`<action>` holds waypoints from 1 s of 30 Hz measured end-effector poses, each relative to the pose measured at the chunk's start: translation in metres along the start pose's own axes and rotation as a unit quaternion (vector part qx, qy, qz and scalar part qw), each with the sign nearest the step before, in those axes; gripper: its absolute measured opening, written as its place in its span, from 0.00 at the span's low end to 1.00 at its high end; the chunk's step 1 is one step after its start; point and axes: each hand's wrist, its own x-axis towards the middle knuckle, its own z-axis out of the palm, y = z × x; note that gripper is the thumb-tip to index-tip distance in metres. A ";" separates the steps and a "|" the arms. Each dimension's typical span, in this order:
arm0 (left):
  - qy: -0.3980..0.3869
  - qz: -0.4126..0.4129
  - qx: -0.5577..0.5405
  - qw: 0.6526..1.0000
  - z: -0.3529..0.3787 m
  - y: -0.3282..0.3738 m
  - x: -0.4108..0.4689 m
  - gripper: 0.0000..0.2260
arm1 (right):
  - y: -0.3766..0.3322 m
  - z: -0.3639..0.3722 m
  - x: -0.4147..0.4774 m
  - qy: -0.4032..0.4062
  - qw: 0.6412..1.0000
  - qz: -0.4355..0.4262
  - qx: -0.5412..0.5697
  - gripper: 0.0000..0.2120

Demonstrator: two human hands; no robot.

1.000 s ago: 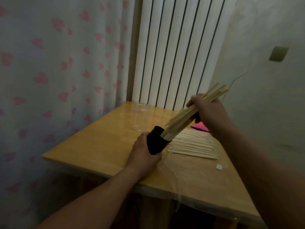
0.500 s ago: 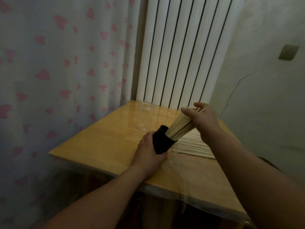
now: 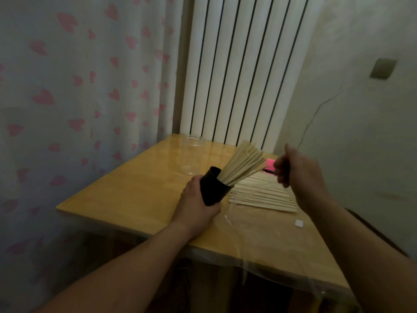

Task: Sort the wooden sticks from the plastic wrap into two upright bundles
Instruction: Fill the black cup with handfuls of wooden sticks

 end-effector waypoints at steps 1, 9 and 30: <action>0.000 0.001 0.002 1.000 0.000 0.000 0.000 0.35 | 0.004 -0.006 -0.007 -0.034 0.999 -0.007 -0.023 0.28; 0.013 0.003 -0.001 1.000 -0.001 0.001 0.000 0.37 | 0.063 0.005 -0.022 -0.277 0.853 -0.056 -0.439 0.15; 0.012 -0.003 0.002 1.000 0.003 -0.005 0.004 0.37 | 0.082 0.047 0.030 -0.267 0.691 -0.084 -0.666 0.26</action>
